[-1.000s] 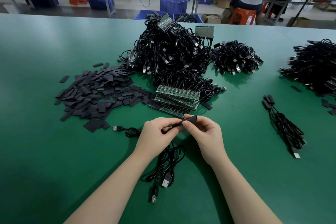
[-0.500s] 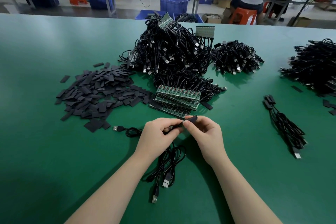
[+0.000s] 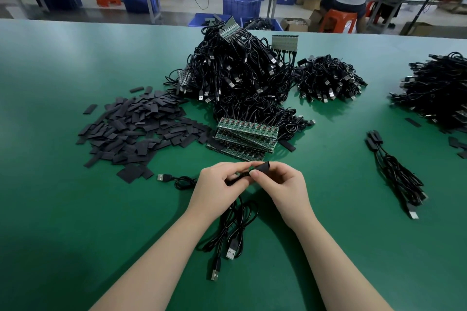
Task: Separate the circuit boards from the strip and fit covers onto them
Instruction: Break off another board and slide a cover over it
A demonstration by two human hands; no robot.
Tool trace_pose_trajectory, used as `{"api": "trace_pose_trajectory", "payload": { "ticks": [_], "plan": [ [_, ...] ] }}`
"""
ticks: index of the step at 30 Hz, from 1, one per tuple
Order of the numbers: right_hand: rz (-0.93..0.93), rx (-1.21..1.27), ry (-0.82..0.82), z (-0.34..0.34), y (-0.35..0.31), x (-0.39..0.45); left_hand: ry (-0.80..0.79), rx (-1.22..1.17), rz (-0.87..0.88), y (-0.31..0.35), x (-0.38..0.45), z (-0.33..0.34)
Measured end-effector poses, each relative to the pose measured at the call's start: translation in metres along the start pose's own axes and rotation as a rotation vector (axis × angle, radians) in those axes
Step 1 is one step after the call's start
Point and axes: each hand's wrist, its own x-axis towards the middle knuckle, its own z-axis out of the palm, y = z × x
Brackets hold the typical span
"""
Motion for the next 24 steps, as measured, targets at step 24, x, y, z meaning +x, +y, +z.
{"api": "trace_pose_trajectory", "payload": {
  "ticks": [24],
  "plan": [
    [0.082, 0.121, 0.032, -0.0016, 0.0027, 0.0003, 0.145, 0.191, 0.156, 0.0061, -0.0073, 0.0015]
  ]
}}
